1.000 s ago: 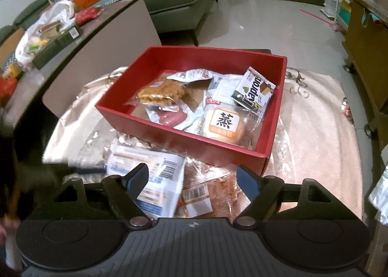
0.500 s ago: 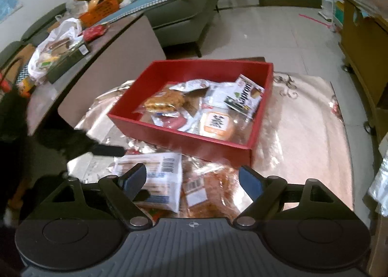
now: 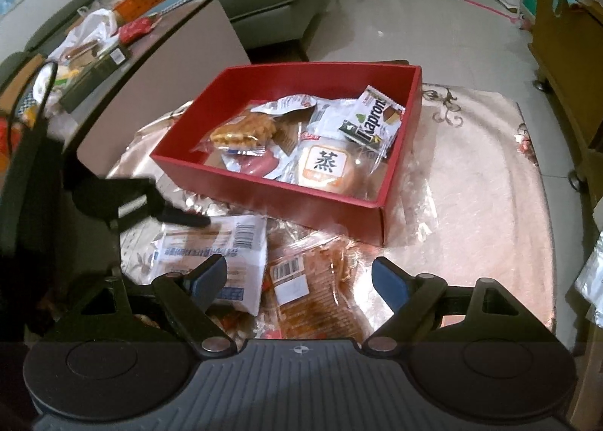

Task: Organize snacks
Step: 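Move both open grippers back over the remaining snacks beside the box, then lower the left gripper onto the white bread pack while the right gripper lowers onto the yellow-red chip bag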

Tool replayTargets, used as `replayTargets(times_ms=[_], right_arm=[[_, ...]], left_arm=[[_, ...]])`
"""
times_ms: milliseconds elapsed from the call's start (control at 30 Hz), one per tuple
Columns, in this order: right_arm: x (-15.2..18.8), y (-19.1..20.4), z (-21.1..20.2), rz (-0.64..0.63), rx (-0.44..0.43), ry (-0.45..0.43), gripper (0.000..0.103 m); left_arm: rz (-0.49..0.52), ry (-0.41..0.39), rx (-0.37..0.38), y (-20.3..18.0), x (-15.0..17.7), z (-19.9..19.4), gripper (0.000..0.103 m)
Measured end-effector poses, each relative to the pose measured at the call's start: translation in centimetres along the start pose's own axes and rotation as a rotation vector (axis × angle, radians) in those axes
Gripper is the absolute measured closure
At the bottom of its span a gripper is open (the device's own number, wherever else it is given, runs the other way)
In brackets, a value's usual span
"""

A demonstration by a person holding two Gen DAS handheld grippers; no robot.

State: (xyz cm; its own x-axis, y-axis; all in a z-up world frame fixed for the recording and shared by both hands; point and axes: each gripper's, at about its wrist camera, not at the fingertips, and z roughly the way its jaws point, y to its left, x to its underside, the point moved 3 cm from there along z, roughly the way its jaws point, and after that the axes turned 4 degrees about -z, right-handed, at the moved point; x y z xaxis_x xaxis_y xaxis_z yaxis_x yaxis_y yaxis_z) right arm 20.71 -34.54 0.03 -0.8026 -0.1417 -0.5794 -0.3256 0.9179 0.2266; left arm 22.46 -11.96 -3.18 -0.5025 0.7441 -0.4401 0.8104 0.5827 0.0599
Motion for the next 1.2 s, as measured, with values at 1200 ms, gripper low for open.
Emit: replayTargets(times_ms=[1200], right_arm=[[3.4, 1.4, -0.3, -0.035, 0.011, 0.063, 0.012]], left_arm=[[-0.373, 0.061, -0.188, -3.2, 7.7, 0.4, 0.011]])
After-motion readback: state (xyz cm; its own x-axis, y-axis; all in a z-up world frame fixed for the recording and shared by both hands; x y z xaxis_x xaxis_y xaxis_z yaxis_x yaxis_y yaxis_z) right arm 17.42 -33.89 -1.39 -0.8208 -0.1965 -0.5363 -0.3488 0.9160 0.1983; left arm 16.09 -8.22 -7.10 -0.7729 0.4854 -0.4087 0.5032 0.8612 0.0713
